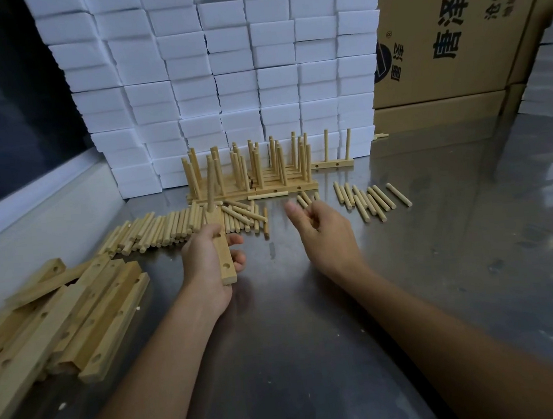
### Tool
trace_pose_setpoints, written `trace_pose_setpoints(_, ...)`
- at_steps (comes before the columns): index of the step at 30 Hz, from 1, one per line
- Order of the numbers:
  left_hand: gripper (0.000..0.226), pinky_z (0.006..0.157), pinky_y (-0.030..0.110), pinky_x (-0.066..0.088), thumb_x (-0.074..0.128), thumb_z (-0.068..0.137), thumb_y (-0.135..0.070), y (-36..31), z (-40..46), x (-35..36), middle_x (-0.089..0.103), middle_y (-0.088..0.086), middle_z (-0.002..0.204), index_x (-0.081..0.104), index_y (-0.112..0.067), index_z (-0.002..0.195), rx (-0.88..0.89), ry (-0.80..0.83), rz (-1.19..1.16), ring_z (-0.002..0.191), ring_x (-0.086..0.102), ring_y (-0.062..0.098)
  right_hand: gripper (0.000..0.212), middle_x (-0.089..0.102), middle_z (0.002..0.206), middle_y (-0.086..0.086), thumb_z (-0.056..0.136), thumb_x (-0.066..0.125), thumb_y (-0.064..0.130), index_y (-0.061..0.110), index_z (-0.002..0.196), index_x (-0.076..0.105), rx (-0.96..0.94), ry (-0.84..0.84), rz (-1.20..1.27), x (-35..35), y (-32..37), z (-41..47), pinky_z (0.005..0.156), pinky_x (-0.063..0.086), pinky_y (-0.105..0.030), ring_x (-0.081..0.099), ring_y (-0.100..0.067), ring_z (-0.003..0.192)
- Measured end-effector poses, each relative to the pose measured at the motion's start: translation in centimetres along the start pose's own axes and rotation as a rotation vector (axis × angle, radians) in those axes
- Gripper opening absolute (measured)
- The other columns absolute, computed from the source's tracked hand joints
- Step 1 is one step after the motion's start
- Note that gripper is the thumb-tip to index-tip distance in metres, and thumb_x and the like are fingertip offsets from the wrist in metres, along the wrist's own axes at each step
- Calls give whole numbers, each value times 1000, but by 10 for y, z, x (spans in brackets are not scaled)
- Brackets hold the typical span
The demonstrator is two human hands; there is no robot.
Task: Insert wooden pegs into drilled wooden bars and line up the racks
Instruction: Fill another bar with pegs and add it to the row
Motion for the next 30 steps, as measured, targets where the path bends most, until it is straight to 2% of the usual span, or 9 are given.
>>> trace_pose_setpoints(5, 21, 33, 20, 34, 45, 103, -38, 0, 4, -1, 66, 5, 60, 59, -23, 105, 18, -32, 87, 35, 47, 14, 36, 52, 68, 3, 100, 51, 46, 12, 87, 54, -10, 10, 21, 1, -1, -1, 56, 42, -29, 44, -7, 58)
trace_pose_setpoints(8, 22, 32, 20, 28, 46, 101, -36, 2, 5, -3, 61, 2, 57, 59, -19, 106, -14, -22, 70, 35, 42, 12, 12, 59, 77, 2, 104, 48, 25, 17, 101, 57, 3, 37, 30, 3, -4, 1, 56, 44, -26, 50, -7, 62)
trace_pose_setpoints(9, 23, 32, 20, 27, 46, 100, -32, 3, 5, -3, 60, 3, 56, 59, -14, 105, -24, -7, 48, 35, 42, 12, 12, 60, 84, 1, 104, 47, 18, 18, 108, 58, 22, 49, 28, 4, -5, 1, 58, 46, -23, 53, -8, 67)
trace_pose_setpoints(13, 19, 32, 19, 27, 45, 96, -19, 4, 4, -1, 56, 7, 63, 57, -7, 102, -26, 28, 12, 36, 43, 13, 39, 59, 102, 5, 101, 48, 6, 19, 138, 48, 94, 73, 144, 5, -7, 1, 57, 54, -18, 64, -13, 86)
trace_pose_setpoints(16, 17, 33, 19, 29, 46, 97, -18, 5, 4, -1, 57, 8, 68, 58, -9, 104, -23, 24, 24, 37, 46, 13, 28, 63, 102, 0, 101, 54, 10, 26, 122, 48, 130, 15, 337, 3, -6, 0, 55, 55, -18, 71, -13, 71)
trace_pose_setpoints(19, 16, 34, 19, 31, 47, 98, -18, 5, 3, 0, 57, 8, 70, 59, -9, 105, -21, 22, 27, 38, 47, 13, 9, 66, 102, -7, 99, 58, 12, 17, 106, 61, 192, -10, 455, 1, -10, 1, 58, 57, -20, 72, -15, 65)
trace_pose_setpoints(21, 17, 34, 20, 31, 47, 98, -18, 4, 3, -1, 57, 8, 71, 59, -9, 106, -20, 17, 31, 38, 47, 13, 15, 67, 104, -7, 100, 56, 9, 13, 112, 64, 253, 4, 525, 2, -14, 1, 63, 58, -19, 74, -13, 72)
trace_pose_setpoints(25, 17, 34, 20, 32, 46, 98, -18, 4, 2, 0, 57, 8, 72, 59, -9, 105, -22, 16, 36, 38, 47, 13, 35, 65, 112, -3, 100, 51, 0, 9, 133, 57, 303, 35, 561, 5, -15, 2, 71, 57, -15, 73, -6, 86)
trace_pose_setpoints(30, 16, 33, 20, 32, 47, 98, -18, 3, 1, 0, 57, 7, 70, 59, -9, 103, -10, 20, 50, 37, 47, 13, 43, 65, 116, 1, 97, 57, -2, 13, 137, 54, 296, 86, 561, 9, -9, 2, 83, 57, -17, 69, -9, 100)
Point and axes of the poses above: each hand's wrist, its own z-axis towards the middle knuckle, its own x-axis out of the palm, y = z × x, the point moved 6 cm from there along z, towards the middle knuckle
